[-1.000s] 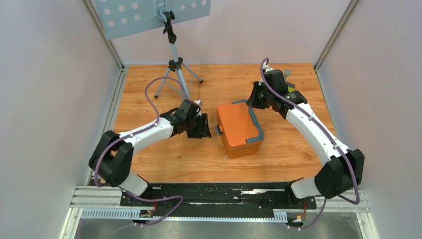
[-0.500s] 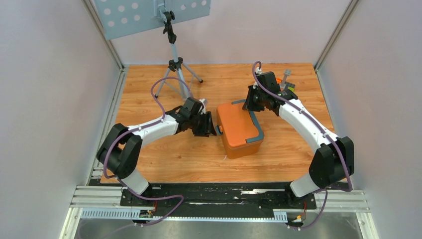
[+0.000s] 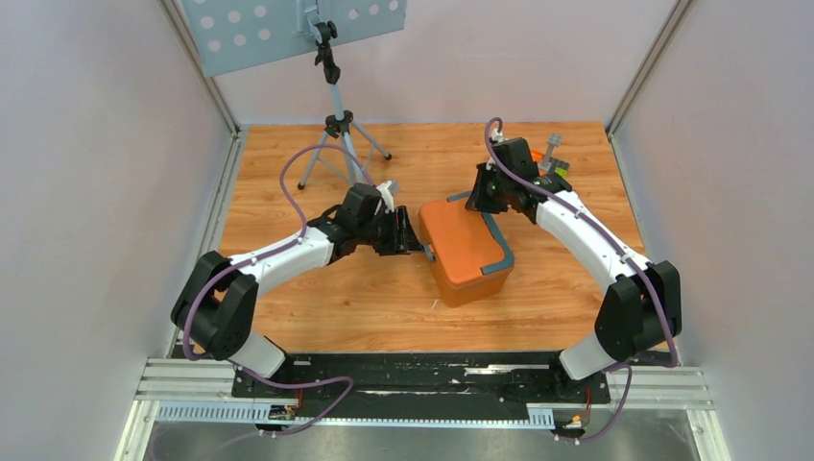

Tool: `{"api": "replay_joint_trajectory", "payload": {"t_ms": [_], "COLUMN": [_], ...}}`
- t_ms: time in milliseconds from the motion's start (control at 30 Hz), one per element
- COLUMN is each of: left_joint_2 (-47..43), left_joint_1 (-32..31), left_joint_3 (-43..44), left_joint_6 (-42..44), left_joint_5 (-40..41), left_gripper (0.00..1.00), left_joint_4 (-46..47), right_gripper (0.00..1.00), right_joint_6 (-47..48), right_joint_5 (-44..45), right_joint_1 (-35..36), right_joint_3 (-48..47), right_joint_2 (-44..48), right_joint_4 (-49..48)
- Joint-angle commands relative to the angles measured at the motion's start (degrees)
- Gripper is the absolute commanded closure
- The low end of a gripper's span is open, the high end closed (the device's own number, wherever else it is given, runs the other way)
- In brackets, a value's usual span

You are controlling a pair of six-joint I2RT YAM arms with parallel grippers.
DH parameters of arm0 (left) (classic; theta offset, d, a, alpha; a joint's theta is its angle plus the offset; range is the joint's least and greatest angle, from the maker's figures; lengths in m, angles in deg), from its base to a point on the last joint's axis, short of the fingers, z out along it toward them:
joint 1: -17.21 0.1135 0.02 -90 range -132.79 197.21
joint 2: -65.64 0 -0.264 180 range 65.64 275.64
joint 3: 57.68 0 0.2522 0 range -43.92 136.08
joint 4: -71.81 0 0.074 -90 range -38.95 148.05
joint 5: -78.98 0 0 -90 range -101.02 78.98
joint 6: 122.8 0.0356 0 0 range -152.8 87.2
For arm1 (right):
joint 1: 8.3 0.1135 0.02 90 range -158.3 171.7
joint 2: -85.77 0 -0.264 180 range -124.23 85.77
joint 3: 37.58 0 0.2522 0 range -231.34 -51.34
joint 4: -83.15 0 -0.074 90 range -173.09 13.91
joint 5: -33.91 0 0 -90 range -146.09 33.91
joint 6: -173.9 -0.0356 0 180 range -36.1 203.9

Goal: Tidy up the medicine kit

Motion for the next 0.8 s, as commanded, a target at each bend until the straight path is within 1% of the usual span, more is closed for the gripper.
{"api": "replay_joint_trajectory", "payload": {"t_ms": [0,300,467,600,667,767], "left_joint_2": [-2.3,-1.8,-2.9,-2.9,-3.6,-5.0], "left_joint_1": [-0.1,-0.1,-0.1,-0.1,-0.1,-0.1], "left_joint_3": [0.1,0.2,1.2,2.6,3.7,5.8], "left_joint_6": [-1.3,-2.7,-2.4,-1.6,-0.5,2.8], "left_joint_5": [-2.2,-4.0,-4.0,-4.3,-3.7,-1.0], "left_gripper": [0.47,0.47,0.46,0.46,0.46,0.45], "left_joint_4": [6.5,9.2,9.0,7.6,5.5,-0.5], "right_gripper": [1.00,1.00,1.00,1.00,1.00,1.00], "right_joint_6": [-0.2,-0.5,-0.5,-0.4,-0.4,-0.7], "right_joint_5": [0.2,0.2,0.2,0.0,0.1,0.5], "right_joint_1": [1.0,1.3,1.4,1.8,2.2,2.6], "right_joint_3": [2.2,3.3,3.3,2.1,0.8,-0.6], "right_joint_2": [-2.8,-2.5,-1.8,-0.5,0.7,3.7], "right_joint_4": [2.7,2.6,2.7,3.4,4.2,4.8]}}
